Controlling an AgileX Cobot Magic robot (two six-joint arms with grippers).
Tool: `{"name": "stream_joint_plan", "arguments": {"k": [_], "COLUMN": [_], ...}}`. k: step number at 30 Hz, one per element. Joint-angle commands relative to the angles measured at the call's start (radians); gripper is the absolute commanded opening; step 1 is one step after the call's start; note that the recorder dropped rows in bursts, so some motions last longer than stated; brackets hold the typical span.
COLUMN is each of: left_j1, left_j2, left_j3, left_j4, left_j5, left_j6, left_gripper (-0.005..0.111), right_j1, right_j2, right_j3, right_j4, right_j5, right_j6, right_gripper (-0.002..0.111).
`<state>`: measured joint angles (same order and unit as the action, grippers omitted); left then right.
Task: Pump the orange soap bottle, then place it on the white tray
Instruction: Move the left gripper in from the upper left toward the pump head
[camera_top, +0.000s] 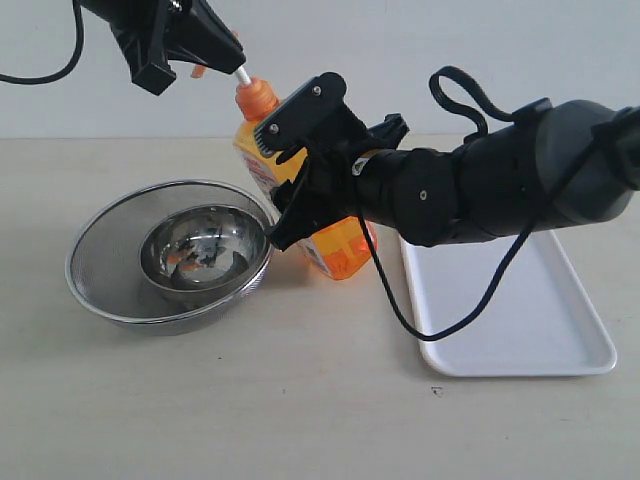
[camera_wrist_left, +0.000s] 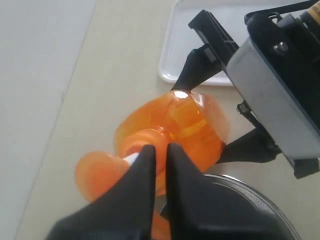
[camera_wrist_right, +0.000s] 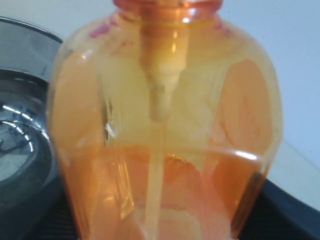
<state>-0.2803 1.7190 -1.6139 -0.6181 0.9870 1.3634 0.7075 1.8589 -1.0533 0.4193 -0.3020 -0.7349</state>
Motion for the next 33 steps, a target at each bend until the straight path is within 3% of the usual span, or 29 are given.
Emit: {"name": "stream_joint_plan", "arguments": {"k": [1, 33], "left_j1": [-0.007, -0.007], "left_j2": [-0.002, -0.002], "left_j3": [-0.004, -0.004], "left_j4": [0.014, 0.176], "left_j5": [0.009, 0.041], "left_j6": [-0.013, -0.076], "left_gripper": [0.005, 0.005], "right_j1": [0.000, 0.000], "right_j2": [-0.011, -0.011], "right_j3": [-0.006, -0.006], "right_j4": [-0.007, -0.007], "right_j5": [-0.024, -0.024], "right_j6": [-0.004, -0.004], "right_gripper": [0.000, 0.000]}}
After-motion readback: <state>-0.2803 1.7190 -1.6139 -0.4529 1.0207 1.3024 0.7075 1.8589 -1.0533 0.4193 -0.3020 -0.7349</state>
